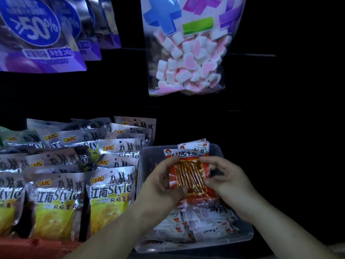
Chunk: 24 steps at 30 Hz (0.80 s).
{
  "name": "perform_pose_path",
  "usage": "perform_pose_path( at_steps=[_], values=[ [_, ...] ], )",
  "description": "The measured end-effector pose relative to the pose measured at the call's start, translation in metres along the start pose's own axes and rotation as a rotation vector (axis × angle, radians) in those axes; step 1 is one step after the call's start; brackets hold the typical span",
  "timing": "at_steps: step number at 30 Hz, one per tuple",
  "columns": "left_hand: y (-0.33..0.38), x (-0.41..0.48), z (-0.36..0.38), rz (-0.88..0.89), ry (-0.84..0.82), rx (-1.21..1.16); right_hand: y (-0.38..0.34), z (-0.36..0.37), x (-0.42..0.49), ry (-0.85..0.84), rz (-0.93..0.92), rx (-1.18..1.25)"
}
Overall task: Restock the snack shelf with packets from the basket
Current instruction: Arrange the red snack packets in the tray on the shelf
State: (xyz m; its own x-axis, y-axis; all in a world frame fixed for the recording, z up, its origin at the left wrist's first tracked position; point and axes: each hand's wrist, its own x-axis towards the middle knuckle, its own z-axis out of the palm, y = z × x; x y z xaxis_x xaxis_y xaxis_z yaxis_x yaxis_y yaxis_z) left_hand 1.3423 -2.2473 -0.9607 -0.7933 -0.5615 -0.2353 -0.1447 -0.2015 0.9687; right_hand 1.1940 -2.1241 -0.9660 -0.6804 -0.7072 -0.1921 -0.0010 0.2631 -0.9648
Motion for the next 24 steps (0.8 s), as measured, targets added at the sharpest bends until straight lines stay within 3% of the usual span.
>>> perform_pose_path(
  at_steps=[5,11,14,19,24],
  values=[
    [0.001,-0.001,0.003,0.041,-0.005,0.086,0.003,0.003,-0.001,0.018,-0.056,-0.074],
    [-0.009,-0.002,0.003,0.037,-0.085,0.186,0.001,-0.003,0.009,0.229,-0.13,0.03],
    [-0.014,0.005,0.004,0.026,-0.06,0.235,0.004,-0.005,0.012,0.189,-0.172,-0.136],
    [-0.012,0.044,0.009,0.034,-0.081,0.311,0.01,-0.018,0.022,0.253,-0.44,-0.532],
    [-0.029,0.055,0.001,-0.07,0.092,0.349,0.032,-0.031,0.027,-0.016,-0.01,-0.538]
  ],
)
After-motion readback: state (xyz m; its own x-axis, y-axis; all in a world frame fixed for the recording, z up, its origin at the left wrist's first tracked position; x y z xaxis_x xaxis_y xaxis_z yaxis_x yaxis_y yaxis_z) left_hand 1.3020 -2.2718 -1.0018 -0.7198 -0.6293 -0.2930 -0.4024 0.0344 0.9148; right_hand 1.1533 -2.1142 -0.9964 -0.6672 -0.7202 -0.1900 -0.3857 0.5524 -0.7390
